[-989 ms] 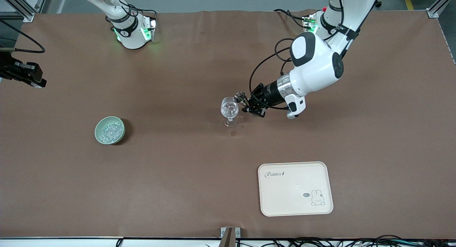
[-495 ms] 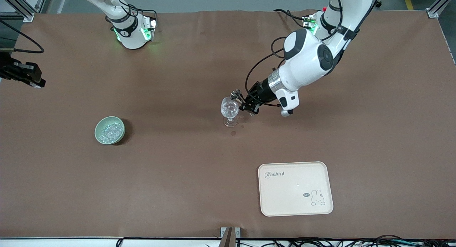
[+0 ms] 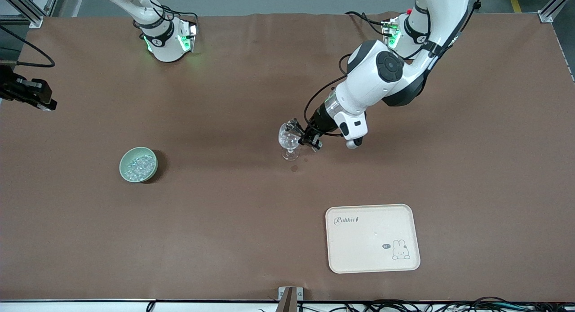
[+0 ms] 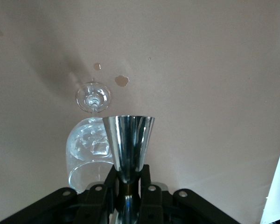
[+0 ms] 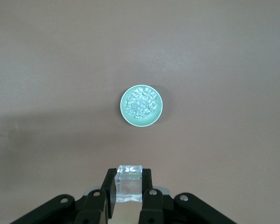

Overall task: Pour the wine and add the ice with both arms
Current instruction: 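Tilt the jigger to pour into the wine glass with the left gripper, then withdraw the jigger with the left gripper while the right gripper brings the cube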

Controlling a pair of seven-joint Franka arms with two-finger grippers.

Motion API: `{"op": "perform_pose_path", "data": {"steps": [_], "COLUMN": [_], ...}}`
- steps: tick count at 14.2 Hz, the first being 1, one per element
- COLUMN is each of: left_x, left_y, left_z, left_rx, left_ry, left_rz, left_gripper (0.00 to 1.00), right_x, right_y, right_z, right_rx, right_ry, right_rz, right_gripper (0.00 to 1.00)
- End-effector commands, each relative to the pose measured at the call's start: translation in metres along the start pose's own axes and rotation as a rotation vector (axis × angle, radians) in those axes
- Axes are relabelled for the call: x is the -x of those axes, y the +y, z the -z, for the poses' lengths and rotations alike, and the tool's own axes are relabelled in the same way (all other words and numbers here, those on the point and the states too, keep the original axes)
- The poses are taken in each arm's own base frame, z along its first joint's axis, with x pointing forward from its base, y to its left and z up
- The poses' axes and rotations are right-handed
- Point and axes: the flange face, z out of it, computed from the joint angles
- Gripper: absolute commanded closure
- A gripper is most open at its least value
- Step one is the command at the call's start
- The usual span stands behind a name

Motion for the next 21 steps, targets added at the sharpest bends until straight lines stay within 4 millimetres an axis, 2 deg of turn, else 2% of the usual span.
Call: {"op": "perform_pose_path", "data": {"steps": [1,9,12,15,19,21], "left_x": [0.005,0.005,0.005,0.001,-0.026,-0.061], "left_y": [0.002,-0.005,-0.001,0.008,0.014,0.017], "left_z": [0.003,0.001,0.008,0.017,0.021,0.037], "left_rx": [-0.001,-0.052,-0.045,-0.044,-0.046,-0.058], "left_ry": [0.027,0.115,0.085,-0.04,-0.218,-0.305], "left_rz": [-0.038,-0.123,-0.08,0.031,0.085,0.092], "left_gripper": [1.0,1.0,1.0,1.0,0.99,0.99], "right_x": [0.004,0.004,0.004,0.004,0.004,0.004], "right_y": [0.0,0.0,0.0,0.001,-0.001,-0.003], "right_z": [0.002,0.003,0.003,0.003,0.003,0.003], "right_rx": [-0.009,-0.009,-0.009,-0.009,-0.009,-0.009], "right_ry": [-0.004,-0.004,-0.004,-0.004,-0.002,-0.002], "right_rz": [-0.001,0.001,0.001,-0.001,0.002,0.006], "right_gripper": [0.99,0.99,0.99,0.99,0.99,0.99]}}
